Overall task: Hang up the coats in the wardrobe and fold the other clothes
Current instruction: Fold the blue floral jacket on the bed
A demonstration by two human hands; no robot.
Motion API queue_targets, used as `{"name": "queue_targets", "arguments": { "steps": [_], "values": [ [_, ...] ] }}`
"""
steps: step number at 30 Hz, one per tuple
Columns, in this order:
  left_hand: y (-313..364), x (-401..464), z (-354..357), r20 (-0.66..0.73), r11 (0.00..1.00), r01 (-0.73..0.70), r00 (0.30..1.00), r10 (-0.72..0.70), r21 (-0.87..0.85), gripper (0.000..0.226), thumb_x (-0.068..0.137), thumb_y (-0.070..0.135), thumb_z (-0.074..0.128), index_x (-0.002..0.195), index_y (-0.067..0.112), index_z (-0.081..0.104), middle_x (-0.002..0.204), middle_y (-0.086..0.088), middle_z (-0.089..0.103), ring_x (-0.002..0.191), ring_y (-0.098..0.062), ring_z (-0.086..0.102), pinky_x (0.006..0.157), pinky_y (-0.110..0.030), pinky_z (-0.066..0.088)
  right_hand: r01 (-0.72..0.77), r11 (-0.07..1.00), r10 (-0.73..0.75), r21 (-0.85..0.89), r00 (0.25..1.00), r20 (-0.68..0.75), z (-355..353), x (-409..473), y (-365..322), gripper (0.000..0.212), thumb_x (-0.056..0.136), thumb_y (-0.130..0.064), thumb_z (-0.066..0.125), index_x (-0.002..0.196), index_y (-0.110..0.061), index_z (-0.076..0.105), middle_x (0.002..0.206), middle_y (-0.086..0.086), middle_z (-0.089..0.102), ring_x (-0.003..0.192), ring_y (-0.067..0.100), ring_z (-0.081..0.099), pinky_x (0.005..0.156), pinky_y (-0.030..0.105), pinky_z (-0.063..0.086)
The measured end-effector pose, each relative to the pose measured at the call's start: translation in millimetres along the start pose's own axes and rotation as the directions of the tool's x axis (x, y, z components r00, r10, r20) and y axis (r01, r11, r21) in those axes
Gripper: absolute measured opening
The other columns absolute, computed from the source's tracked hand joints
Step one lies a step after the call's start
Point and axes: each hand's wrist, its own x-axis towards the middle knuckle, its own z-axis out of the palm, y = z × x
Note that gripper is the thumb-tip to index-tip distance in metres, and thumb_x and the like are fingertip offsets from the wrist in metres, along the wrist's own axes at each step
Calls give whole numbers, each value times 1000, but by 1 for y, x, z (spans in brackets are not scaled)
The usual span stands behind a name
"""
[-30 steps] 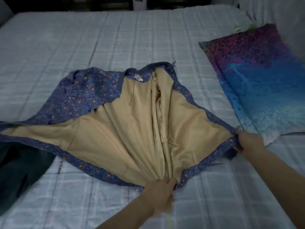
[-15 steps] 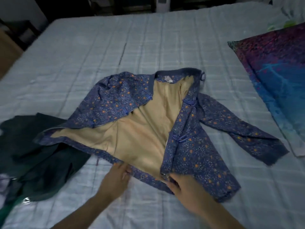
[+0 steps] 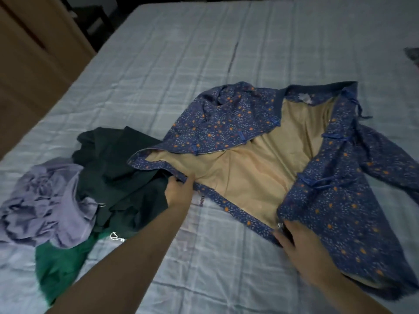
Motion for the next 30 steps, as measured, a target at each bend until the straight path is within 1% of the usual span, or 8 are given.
{"name": "queue_targets", "arguments": {
  "steps": [3,6,11,12,16,19,25,30],
  "values": [
    [13,4,-7,-97,976,-41,995,20,-215,35,89,20,68,119,13,52,80,-2,60,70,-18,57,64,-25,48,-22,995,31,-97,996,84,18,13,-21,48,93,-53,48,123,-16,50,109,-4,54,102,17,53,76,28,45],
    [-4,6,-22,8,917,-393,919,393,73,42,84,10,65,122,15,48,70,-5,58,65,-27,58,65,-34,46,-25,896,170,-444,941,291,39,17,-36,81,89,-55,50,151,-15,16,144,3,31,132,24,32,98,42,42],
    [-89,-12,-61,600,262,-833,538,592,488,49,77,21,63,120,32,43,93,-2,71,76,-27,69,56,-31,52,33,896,73,-443,973,221,37,21,-32,51,89,-28,57,136,-16,41,127,2,46,115,20,50,88,33,50],
    [-101,-21,-66,647,214,-821,553,524,529,40,79,26,59,117,31,49,93,-1,72,78,-25,69,59,-29,53,80,887,32,-455,972,233,34,21,-30,47,84,-23,65,127,-16,48,119,3,51,107,20,56,80,33,53],
    [-130,-37,-71,571,623,-586,779,259,517,36,88,52,47,101,22,64,95,7,68,96,-16,64,71,-27,42,205,788,-80,-580,969,233,32,23,-25,55,35,-1,91,84,-6,67,77,8,59,63,25,62,37,36,50],
    [-127,-43,-68,355,889,-404,881,314,214,50,64,64,65,95,25,67,87,15,68,85,-4,65,72,-28,49,199,752,-38,-629,965,260,27,25,-38,46,75,-6,73,118,-9,56,111,6,57,99,25,60,65,37,55],
    [-104,-58,-63,87,937,-332,942,324,112,49,79,10,75,110,12,36,88,-6,63,82,-34,62,63,-38,43,195,829,109,-524,863,494,2,36,-57,19,99,-23,47,114,-19,58,109,3,56,109,27,59,82,35,47],
    [-113,-66,-69,235,861,-469,875,423,198,51,87,30,57,134,22,41,71,-1,63,66,-22,59,61,-41,48,279,857,294,-433,425,856,-11,3,-51,35,85,-19,60,118,-14,54,112,5,59,109,26,58,88,35,50]
  ]
}}
